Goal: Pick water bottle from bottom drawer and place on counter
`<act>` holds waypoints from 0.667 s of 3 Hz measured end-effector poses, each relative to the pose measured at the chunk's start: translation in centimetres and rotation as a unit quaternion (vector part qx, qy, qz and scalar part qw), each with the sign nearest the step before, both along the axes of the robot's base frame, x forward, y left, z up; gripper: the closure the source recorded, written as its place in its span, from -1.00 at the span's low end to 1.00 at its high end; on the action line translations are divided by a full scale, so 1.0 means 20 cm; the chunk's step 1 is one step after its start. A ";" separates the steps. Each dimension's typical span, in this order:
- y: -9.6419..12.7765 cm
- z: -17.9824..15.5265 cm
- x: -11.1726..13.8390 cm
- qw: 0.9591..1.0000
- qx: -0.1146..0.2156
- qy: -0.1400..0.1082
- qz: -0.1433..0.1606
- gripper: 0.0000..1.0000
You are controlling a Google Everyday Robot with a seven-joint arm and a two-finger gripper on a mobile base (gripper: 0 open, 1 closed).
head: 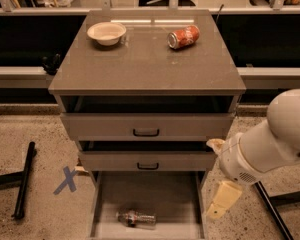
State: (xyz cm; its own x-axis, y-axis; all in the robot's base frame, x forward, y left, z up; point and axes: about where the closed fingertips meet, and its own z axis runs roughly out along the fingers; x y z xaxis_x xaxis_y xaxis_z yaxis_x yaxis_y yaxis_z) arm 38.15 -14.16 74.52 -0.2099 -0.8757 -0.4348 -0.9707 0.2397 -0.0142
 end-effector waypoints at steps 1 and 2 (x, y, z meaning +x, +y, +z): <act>0.18 -0.30 -0.02 0.999 0.016 0.005 0.038 -1.00; 0.37 -0.67 -0.01 0.998 0.027 0.018 0.059 -1.00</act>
Offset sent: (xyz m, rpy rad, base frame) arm -0.0059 0.1157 -0.2238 0.0704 0.0993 0.1745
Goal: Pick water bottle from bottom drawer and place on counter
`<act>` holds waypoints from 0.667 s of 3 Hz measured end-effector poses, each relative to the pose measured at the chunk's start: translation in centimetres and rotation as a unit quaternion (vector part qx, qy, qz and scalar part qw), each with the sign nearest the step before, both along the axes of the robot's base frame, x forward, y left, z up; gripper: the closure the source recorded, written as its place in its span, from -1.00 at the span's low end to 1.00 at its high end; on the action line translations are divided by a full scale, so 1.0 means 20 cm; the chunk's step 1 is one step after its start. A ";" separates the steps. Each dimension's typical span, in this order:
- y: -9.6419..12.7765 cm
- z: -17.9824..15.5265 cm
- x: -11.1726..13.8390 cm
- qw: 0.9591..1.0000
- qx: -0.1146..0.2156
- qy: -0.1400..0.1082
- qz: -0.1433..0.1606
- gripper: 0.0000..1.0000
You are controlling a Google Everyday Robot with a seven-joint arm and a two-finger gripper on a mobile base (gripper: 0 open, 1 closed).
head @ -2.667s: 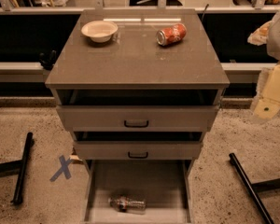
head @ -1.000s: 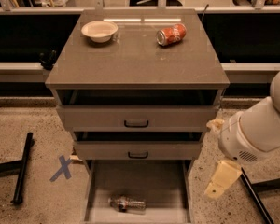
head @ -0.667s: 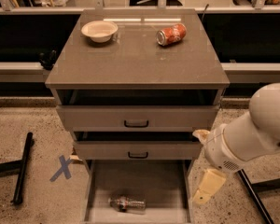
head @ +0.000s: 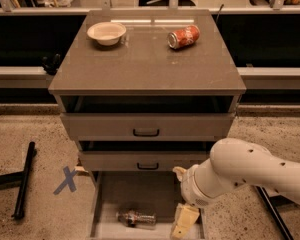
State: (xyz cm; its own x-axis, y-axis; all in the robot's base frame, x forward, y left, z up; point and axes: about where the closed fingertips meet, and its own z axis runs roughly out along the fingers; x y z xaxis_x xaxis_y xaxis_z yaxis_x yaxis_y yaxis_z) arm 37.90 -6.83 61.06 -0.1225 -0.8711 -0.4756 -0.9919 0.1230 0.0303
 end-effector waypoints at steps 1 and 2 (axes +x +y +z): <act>0.00 0.00 0.00 1.000 0.000 0.000 0.000 -1.00; -0.05 -0.17 0.03 1.000 -0.007 0.006 -0.014 -1.00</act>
Offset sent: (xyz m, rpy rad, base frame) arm 0.0192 -0.0285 -0.0952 -0.0378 0.0327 -0.0843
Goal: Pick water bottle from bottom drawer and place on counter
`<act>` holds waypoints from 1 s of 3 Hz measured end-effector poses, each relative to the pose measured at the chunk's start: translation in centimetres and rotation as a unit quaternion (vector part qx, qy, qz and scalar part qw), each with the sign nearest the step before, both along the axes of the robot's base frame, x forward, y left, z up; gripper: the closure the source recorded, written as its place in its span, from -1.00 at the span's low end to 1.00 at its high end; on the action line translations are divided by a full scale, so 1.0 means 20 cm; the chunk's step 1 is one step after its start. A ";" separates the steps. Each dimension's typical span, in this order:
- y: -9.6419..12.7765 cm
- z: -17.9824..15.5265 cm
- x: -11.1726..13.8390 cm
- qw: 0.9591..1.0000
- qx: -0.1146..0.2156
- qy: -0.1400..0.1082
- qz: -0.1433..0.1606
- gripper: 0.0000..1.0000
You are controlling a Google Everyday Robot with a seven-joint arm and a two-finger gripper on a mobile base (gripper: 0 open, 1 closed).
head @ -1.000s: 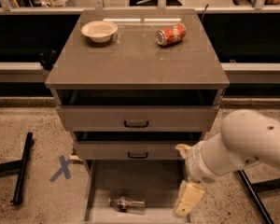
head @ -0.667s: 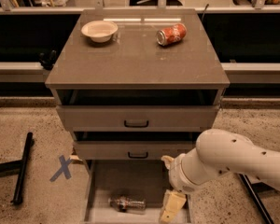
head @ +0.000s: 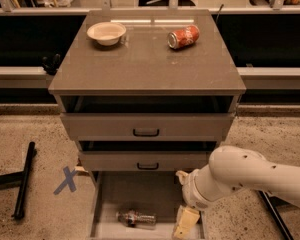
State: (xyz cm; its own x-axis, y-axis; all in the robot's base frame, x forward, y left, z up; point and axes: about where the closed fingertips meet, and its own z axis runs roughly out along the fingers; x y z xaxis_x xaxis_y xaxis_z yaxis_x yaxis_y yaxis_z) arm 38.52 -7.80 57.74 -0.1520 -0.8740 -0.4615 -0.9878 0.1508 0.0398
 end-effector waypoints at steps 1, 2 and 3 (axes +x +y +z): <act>-0.06 -0.28 0.04 1.000 -0.008 0.013 -0.006 -1.00; -0.09 -0.53 0.09 1.000 -0.002 0.029 -0.012 -1.00; -0.12 -0.79 0.14 0.998 0.024 0.053 -0.025 -1.00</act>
Offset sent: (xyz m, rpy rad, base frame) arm 0.0283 -0.0252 -0.1956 0.0404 0.1415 -0.0431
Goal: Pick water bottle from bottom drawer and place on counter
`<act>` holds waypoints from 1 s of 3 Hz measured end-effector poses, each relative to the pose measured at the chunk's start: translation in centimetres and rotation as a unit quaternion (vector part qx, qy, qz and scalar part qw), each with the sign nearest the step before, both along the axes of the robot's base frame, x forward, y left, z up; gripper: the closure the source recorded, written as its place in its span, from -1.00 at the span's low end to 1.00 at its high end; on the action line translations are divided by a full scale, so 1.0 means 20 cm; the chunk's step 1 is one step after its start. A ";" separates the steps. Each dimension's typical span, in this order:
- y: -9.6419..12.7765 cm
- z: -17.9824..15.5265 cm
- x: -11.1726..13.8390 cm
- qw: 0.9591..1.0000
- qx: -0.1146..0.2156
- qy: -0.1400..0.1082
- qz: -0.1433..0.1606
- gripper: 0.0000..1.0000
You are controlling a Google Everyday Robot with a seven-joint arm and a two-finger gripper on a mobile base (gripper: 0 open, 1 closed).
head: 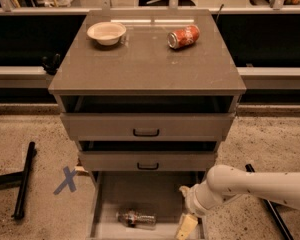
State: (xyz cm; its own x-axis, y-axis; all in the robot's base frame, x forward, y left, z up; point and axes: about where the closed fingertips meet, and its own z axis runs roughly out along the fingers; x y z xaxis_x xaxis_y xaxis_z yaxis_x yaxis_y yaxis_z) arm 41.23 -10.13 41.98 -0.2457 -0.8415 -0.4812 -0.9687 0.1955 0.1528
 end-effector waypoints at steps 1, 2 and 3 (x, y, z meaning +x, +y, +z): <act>0.03 -0.18 -0.02 0.999 0.021 0.026 -0.007 -1.00; 0.03 -0.18 -0.02 0.999 0.021 0.026 -0.007 -1.00; 0.11 -0.28 0.04 0.999 0.038 0.013 0.011 -1.00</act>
Offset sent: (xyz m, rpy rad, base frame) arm -0.0001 0.0058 -0.0339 0.0402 0.0430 -0.0144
